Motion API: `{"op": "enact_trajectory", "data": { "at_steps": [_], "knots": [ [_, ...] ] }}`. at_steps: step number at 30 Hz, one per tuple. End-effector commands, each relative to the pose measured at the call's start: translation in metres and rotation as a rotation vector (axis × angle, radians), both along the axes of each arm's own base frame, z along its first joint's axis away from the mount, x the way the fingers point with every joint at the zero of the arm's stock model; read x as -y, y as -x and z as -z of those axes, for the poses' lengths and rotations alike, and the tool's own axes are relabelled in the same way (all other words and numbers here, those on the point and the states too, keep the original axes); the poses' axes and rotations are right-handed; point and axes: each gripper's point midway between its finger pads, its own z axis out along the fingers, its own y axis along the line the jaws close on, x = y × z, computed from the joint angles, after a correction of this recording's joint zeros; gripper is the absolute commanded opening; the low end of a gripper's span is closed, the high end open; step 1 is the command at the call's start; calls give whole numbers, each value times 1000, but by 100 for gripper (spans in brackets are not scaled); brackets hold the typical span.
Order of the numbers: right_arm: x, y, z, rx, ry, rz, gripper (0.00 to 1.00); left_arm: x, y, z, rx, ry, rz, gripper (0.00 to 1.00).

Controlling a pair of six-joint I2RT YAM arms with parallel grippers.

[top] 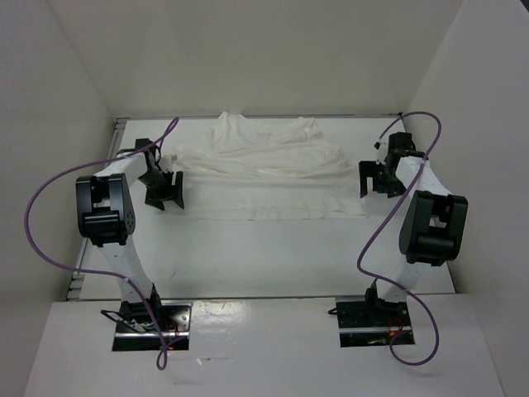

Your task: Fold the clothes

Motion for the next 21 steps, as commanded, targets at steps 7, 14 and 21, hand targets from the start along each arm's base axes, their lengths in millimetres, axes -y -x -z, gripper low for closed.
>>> {"op": "enact_trajectory", "data": {
  "at_steps": [7,14,21],
  "knots": [
    [2,-5,-20,84,15,-7,100,23,16,42,-93,100,24,67],
    [1,3,-11,57,9,-7,100,23,24,46,-113,101,32,43],
    [1,10,-4,34,13,-3,100,25,29,45,-129,113,41,16]
  ]
}}
